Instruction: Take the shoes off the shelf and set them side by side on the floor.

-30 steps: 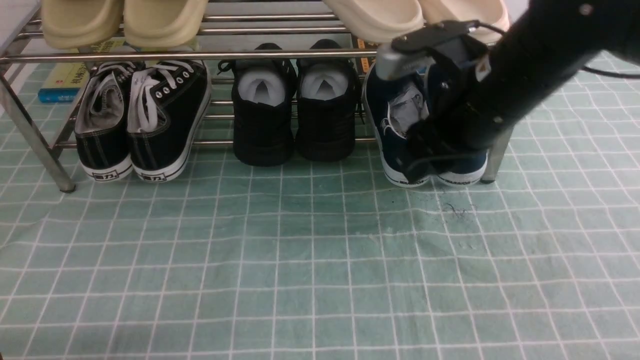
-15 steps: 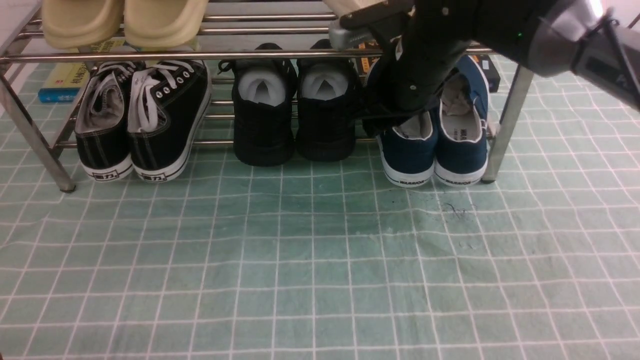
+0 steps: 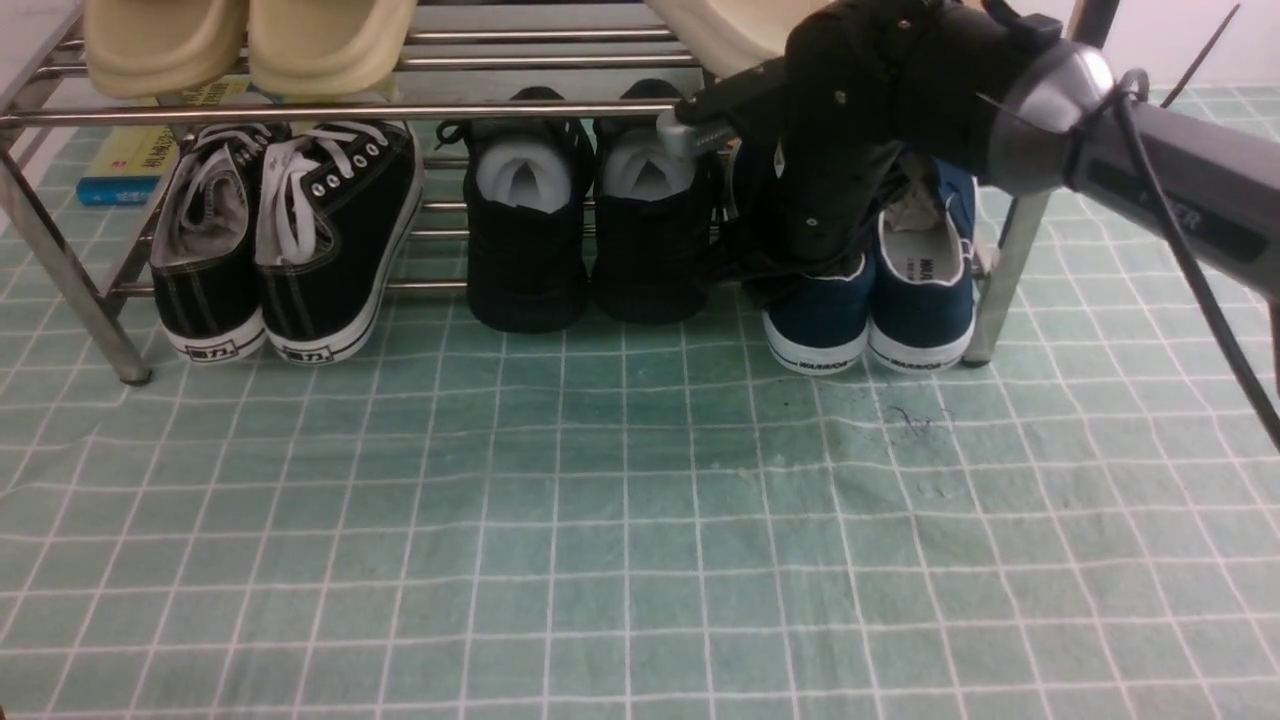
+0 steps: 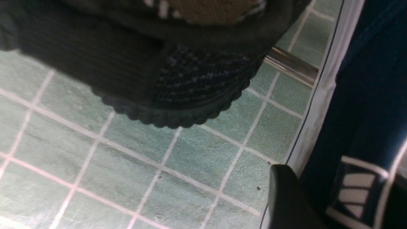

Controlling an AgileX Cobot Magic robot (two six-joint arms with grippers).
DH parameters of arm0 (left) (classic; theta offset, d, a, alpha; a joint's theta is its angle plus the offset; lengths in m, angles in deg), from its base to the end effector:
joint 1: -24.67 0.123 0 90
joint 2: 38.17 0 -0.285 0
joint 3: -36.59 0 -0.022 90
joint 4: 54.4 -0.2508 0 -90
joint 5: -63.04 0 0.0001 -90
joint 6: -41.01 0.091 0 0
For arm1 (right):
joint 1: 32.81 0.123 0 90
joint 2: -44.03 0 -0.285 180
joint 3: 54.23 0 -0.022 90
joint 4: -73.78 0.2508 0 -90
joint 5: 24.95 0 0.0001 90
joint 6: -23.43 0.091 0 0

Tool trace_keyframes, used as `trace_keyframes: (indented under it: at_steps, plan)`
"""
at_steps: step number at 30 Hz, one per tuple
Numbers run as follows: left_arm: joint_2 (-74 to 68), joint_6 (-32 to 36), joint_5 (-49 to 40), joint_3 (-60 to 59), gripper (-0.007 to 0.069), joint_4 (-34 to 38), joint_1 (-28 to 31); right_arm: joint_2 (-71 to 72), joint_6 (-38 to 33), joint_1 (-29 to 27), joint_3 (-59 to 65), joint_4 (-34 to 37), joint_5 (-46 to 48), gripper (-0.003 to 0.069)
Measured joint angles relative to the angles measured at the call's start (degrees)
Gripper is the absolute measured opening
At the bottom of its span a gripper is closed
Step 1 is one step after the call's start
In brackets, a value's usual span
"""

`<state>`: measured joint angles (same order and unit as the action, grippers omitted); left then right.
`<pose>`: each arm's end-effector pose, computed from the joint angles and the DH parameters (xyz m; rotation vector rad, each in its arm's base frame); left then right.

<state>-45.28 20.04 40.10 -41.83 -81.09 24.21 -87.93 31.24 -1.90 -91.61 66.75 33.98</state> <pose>0.0516 0.0156 0.1746 -0.0524 1.8540 0.2045 0.4192 0.2398 0.2559 -0.5842 2.6015 0.0569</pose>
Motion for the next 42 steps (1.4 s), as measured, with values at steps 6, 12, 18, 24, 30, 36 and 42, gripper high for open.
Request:
trace_keyframes:
  at_steps: [6, 12, 18, 24, 30, 36, 42]
  plan:
    - [0.0, 0.0, 0.0, 0.0, 0.0242, 0.0, 0.0, 0.21, 0.24, 0.1, 0.0, 1.37, 0.21, 0.0069]
    - [0.0, 0.0, 0.0, 0.0, 0.0242, 0.0, 0.0, 2.72, 0.25, 0.05, 0.0, 3.65, 5.4, 0.0031]
    - [0.0, 0.0, 0.0, 0.0, 0.0242, 0.0, 0.0, 5.55, 0.2, 0.11, 0.0, 4.75, 6.99, 0.0031]
    - [0.0, 0.0, 0.0, 0.0, 0.0242, 0.0, 0.0, 6.99, 0.2, 0.11, 0.0, 4.89, 8.04, 0.0031]
    - [0.0, 0.0, 0.0, 0.0, 0.0242, 0.0, 0.0, 8.78, -1.02, 1.28, 0.0, 5.17, 13.25, 0.0031]
    - [0.0, 0.0, 0.0, 0.0, 0.0242, 0.0, 0.0, 11.37, -1.11, 4.28, 0.0, 5.46, 13.6, 0.0031]
    - [0.0, 0.0, 0.0, 0.0, 0.0242, 0.0, 0.0, 14.1, -1.11, 5.01, 0.05, 7.73, 13.6, 0.0031]
